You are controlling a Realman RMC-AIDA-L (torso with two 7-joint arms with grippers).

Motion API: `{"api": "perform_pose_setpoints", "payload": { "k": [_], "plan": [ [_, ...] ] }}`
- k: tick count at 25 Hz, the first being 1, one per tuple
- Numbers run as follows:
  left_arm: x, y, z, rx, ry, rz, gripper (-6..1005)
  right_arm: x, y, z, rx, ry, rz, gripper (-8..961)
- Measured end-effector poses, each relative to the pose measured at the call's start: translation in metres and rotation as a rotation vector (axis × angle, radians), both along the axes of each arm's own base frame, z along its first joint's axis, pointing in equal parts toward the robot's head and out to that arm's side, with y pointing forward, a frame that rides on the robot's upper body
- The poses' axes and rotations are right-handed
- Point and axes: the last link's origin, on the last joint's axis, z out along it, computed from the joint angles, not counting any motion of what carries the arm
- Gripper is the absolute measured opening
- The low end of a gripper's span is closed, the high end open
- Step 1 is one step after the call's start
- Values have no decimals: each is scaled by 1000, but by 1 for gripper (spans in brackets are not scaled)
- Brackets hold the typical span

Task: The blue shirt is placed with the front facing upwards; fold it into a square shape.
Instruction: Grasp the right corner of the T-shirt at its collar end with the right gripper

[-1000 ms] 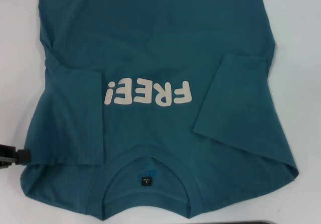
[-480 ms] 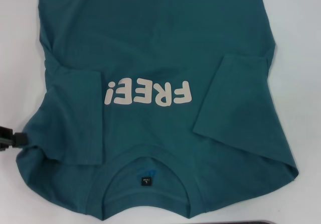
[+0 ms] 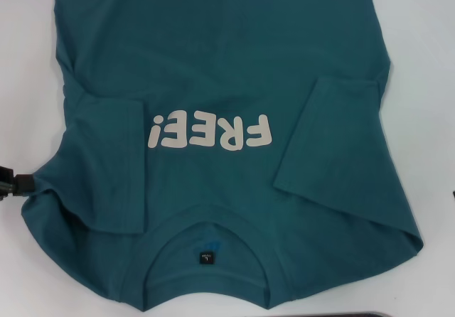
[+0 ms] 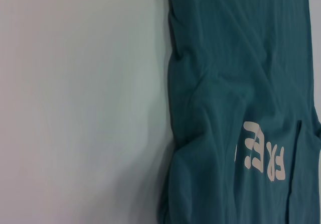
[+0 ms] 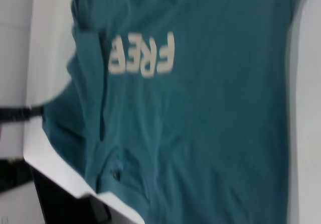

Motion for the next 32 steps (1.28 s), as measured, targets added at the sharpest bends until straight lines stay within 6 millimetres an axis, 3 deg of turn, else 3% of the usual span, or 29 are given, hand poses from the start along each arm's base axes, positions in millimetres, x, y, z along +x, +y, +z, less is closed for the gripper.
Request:
{"api": "perform_pose_setpoints", "payload": {
  "k": [19,32],
  "plan": [
    [-4,-2,1,1,5,16,52,-4,-2,-25,-103,-31,27,653],
    [-6,-4,1,6,8,21,53,4,-3,-43,-142,-121,78,653]
  ]
}}
